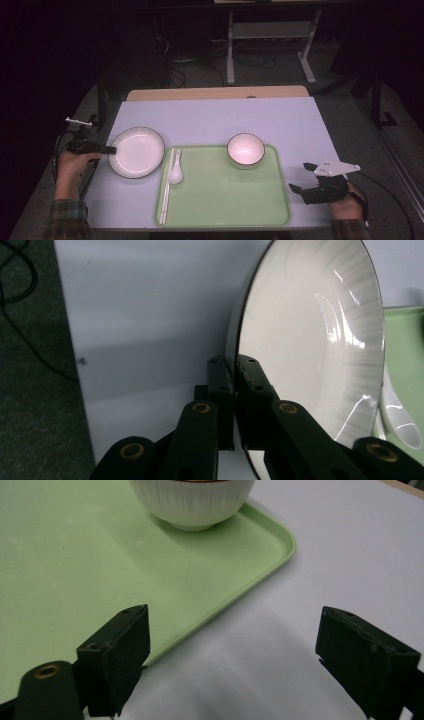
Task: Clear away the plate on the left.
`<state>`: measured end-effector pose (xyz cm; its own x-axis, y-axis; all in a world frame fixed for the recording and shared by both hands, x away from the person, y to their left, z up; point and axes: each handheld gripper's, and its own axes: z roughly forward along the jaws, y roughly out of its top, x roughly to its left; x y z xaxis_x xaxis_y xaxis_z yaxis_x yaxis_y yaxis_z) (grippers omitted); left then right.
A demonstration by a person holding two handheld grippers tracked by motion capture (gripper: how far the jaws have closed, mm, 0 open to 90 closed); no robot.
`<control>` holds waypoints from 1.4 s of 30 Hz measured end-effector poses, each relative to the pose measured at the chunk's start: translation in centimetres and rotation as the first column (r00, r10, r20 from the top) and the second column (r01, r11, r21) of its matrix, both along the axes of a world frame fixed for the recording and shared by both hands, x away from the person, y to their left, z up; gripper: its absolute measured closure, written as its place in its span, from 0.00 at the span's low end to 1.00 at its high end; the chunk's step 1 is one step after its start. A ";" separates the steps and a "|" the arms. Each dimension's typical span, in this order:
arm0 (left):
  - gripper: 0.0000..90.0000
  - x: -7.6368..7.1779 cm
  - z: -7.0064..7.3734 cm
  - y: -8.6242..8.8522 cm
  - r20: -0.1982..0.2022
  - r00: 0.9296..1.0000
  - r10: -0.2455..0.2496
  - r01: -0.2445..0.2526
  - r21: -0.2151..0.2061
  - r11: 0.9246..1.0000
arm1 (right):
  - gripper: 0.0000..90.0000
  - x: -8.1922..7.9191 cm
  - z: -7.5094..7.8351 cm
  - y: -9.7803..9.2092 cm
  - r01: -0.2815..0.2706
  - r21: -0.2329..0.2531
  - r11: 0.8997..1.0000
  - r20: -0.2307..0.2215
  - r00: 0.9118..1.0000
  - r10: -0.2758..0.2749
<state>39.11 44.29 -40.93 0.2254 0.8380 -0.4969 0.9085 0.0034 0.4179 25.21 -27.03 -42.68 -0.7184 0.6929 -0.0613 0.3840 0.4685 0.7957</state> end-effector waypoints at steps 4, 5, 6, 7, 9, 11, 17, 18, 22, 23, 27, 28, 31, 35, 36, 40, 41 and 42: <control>0.97 -0.1 0.6 -0.6 0.033 0.999 -0.005 0.005 0.025 1.000 | 0.15 0.0 0.0 -0.1 0.002 0.000 1.000 0.002 1.000 -0.002; 0.97 -0.1 0.7 -0.7 0.039 0.999 -0.009 0.008 0.022 1.000 | 0.15 -0.1 0.0 -0.1 0.003 0.000 1.000 0.001 1.000 -0.003; 0.97 -0.1 0.9 -0.7 0.044 0.999 -0.011 0.010 0.020 1.000 | 0.15 -0.1 0.0 -0.1 0.003 0.002 1.000 0.001 1.000 -0.003; 0.96 -0.2 1.1 -0.8 0.057 0.998 -0.015 0.014 0.025 1.000 | 0.15 -0.1 0.1 -0.1 0.003 0.002 1.000 0.003 1.000 -0.003; 0.96 -0.3 1.6 -1.0 0.073 0.997 -0.021 0.018 0.036 0.999 | 0.15 -0.1 0.0 -0.2 0.005 0.002 1.000 0.003 1.000 -0.005; 0.96 -0.4 2.2 -1.2 0.090 0.996 -0.027 0.023 0.045 0.999 | 0.15 0.0 0.0 -0.2 0.006 0.002 1.000 0.003 1.000 -0.006; 0.96 -0.8 4.3 -2.0 0.137 0.989 -0.062 0.054 0.063 0.997 | 0.15 -0.1 0.1 -0.2 0.008 0.004 1.000 0.008 1.000 -0.008; 0.96 -0.9 4.7 -2.3 0.145 0.986 -0.076 0.067 0.067 0.995 | 0.15 -0.1 0.1 -0.3 0.008 0.005 1.000 0.008 1.000 -0.008; 0.96 -1.0 5.8 -3.6 0.172 0.979 -0.114 0.103 0.071 0.992 | 0.15 -0.2 0.1 -0.3 0.010 0.007 1.000 0.008 1.000 -0.011; 0.96 -1.0 6.0 -3.9 0.172 0.978 -0.121 0.109 0.074 0.991 | 0.15 -0.2 0.1 -0.3 0.011 0.008 1.000 0.009 1.000 -0.011; 0.96 -0.9 6.4 -5.4 0.183 0.970 -0.160 0.147 0.083 0.986 | 0.15 -0.2 0.1 -0.3 0.011 0.009 1.000 0.009 1.000 -0.011; 0.96 -0.9 6.5 -5.8 0.184 0.967 -0.175 0.162 0.084 0.983 | 0.15 -0.1 0.1 -0.3 0.011 0.008 1.000 0.010 1.000 -0.011; 0.96 -0.8 6.7 -6.8 0.188 0.961 -0.204 0.192 0.079 0.978 | 0.15 -0.1 0.1 -0.4 0.012 0.009 1.000 0.010 1.000 -0.012; 0.96 -0.8 6.9 -8.2 0.189 0.951 -0.244 0.233 0.080 0.969 | 0.15 -0.1 0.2 -0.4 0.011 0.011 1.000 0.011 1.000 -0.011; 0.96 -0.8 7.0 -8.6 0.191 0.949 -0.252 0.240 0.081 0.967 | 0.15 -0.1 0.2 -0.4 0.011 0.011 1.000 0.011 1.000 -0.011; 0.96 -0.9 7.0 -10.3 0.187 0.935 -0.302 0.291 0.086 0.953 | 0.15 -0.1 0.2 -0.4 0.011 0.011 1.000 0.011 1.000 -0.011; 0.96 -0.9 7.1 -10.7 0.188 0.932 -0.309 0.298 0.089 0.951 | 0.15 -0.1 0.2 -0.4 0.011 0.011 1.000 0.010 1.000 -0.011; 0.96 -1.0 7.1 -11.2 0.188 0.927 -0.325 0.314 0.090 0.945 | 0.15 -0.1 0.2 -0.4 0.011 0.010 1.000 0.010 1.000 -0.011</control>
<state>38.13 33.07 -33.82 0.5745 0.7310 -0.3682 0.7566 -0.3026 0.5797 25.08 -27.44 -42.52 -0.7099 0.7016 -0.0618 0.3808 0.4562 0.8043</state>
